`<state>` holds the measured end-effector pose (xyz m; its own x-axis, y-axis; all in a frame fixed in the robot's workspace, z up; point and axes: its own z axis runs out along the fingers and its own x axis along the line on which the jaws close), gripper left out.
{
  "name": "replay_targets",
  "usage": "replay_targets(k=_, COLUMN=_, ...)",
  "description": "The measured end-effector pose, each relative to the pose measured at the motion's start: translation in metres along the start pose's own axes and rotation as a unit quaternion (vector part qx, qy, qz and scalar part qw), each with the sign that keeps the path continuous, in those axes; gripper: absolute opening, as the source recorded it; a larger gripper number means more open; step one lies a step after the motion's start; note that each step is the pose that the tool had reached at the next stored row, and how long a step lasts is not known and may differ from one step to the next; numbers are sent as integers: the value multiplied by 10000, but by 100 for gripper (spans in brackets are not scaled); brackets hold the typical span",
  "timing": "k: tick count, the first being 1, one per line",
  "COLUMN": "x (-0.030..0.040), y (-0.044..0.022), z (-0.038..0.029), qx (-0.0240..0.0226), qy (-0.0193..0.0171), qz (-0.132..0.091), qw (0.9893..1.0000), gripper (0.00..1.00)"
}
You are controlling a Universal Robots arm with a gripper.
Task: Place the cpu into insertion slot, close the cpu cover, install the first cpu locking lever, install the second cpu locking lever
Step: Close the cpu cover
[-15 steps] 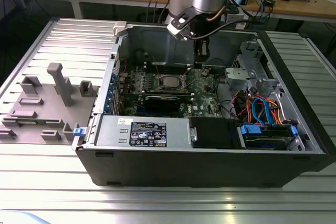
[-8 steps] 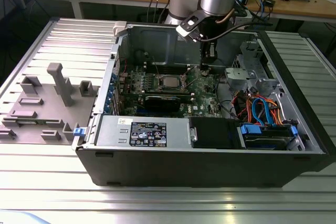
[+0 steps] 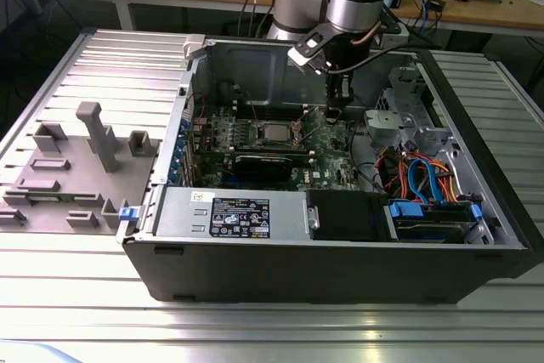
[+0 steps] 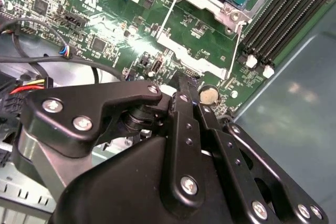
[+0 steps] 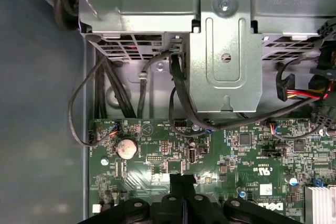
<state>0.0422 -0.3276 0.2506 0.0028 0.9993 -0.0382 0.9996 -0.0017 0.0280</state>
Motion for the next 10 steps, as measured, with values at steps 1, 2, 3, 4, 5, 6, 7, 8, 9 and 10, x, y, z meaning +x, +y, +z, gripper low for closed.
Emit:
replay_targets(k=1, x=0, y=0, z=9, qx=3, qy=0, qz=-4, qw=10000, gripper=11)
replay_targets(k=2, x=1, y=-5, z=17, qx=4, qy=0, qz=-9, qw=10000, gripper=11)
replay_targets(k=3, x=1, y=-15, z=19, qx=5, qy=-1, qz=-13, qw=10000, gripper=11)
replay_targets(k=4, x=0, y=-22, z=19, qx=5, qy=-1, qz=-14, qw=10000, gripper=11)
replay_targets(k=5, x=0, y=-22, z=20, qx=4, qy=-1, qz=-14, qw=10000, gripper=11)
replay_targets(k=6, x=1, y=-22, z=20, qx=4, qy=0, qz=-15, qw=10000, gripper=11)
replay_targets(k=7, x=1, y=-22, z=20, qx=4, qy=0, qz=-18, qw=10000, gripper=11)
replay_targets(k=8, x=1, y=-22, z=20, qx=4, qy=0, qz=-21, qw=10000, gripper=11)
replay_targets(k=9, x=1, y=-22, z=20, qx=4, qy=0, qz=-21, qw=10000, gripper=11)
replay_targets(k=10, x=1, y=-22, z=21, qx=4, qy=1, qz=-22, qw=10000, gripper=11)
